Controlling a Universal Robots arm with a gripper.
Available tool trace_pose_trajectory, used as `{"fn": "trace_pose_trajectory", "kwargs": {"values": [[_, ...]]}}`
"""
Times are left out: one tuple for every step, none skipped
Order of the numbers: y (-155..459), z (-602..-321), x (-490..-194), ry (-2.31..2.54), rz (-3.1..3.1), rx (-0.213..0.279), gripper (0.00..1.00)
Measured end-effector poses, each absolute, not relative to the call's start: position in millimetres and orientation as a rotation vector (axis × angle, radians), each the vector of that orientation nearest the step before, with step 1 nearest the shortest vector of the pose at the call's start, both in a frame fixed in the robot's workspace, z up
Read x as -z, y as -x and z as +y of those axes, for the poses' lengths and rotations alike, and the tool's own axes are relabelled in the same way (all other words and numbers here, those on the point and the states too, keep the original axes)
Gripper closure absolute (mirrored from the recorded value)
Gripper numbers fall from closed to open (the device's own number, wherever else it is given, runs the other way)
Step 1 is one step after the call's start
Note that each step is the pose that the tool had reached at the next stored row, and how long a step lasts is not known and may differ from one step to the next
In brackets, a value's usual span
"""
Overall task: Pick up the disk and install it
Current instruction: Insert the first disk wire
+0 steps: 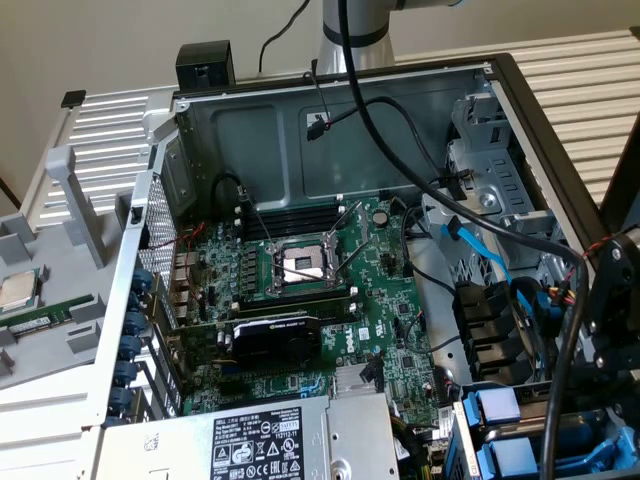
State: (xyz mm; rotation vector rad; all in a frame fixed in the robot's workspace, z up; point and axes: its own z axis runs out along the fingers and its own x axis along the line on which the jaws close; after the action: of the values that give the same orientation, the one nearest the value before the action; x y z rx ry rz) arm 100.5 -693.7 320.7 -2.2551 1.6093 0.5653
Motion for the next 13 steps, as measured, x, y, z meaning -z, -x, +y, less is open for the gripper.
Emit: {"fn": "trace_pose_trajectory", "kwargs": {"values": [[-100.5, -693.7, -320.7, 2.255, 1.609, -0.565, 0.78], [-100.5, -693.7, -320.7, 2.255, 1.609, -0.565, 0.84], [-100.5, -693.7, -320.6, 2.255, 1.609, -0.565, 0.84], [-100.5, -693.7, -320.6, 2.255, 1.609, -0.565, 0.84], [-100.5, -693.7, -320.6, 2.255, 1.609, -0.565, 0.84], [-100.4, -693.7, -320.6, 2.255, 1.609, -0.565, 0.84], [-100.4, -693.7, -320.6, 2.255, 1.609, -0.565, 0.84], [-100.4, -693.7, -320.6, 2.255, 1.609, -0.565, 0.84], [-100.2, -693.7, -320.6, 2.255, 1.609, -0.565, 0.84], [-99.9, -693.7, -320.6, 2.255, 1.609, -0.565, 0.84], [-99.9, -693.7, -320.7, 2.255, 1.609, -0.565, 0.84], [-99.9, -693.7, -320.9, 2.255, 1.609, -0.565, 0.84], [-99.9, -693.7, -321.3, 2.255, 1.609, -0.565, 0.84]]}}
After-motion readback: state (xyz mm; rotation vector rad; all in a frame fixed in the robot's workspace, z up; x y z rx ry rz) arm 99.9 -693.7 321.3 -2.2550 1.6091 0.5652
